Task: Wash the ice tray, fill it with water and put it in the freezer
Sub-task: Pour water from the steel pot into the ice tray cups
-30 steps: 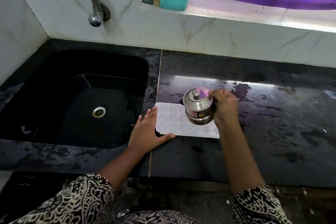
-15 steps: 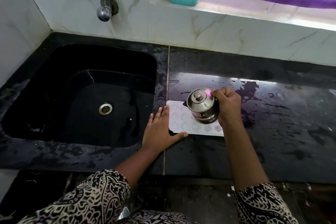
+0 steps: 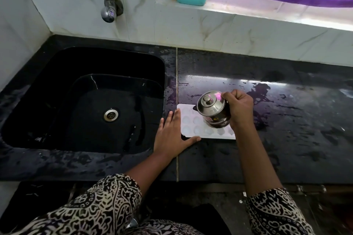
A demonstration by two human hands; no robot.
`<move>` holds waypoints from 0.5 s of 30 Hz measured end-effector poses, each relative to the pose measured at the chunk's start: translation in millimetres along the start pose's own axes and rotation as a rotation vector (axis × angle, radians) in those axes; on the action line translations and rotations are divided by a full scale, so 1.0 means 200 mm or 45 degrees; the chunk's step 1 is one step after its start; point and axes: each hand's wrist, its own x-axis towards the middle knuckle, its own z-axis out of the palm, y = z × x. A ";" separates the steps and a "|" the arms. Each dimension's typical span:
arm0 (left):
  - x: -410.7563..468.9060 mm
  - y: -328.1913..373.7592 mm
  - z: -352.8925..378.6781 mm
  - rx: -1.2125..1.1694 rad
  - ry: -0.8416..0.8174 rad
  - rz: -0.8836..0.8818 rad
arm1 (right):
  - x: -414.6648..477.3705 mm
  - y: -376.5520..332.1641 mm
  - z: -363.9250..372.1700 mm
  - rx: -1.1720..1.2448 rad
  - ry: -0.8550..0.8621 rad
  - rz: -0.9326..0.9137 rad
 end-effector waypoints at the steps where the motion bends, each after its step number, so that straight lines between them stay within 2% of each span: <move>1: 0.00 0.00 0.00 0.004 -0.001 0.002 | 0.00 0.00 0.00 -0.004 0.000 0.001; 15: 0.00 0.00 0.01 -0.018 0.002 -0.006 | -0.01 -0.02 0.00 -0.026 -0.028 -0.032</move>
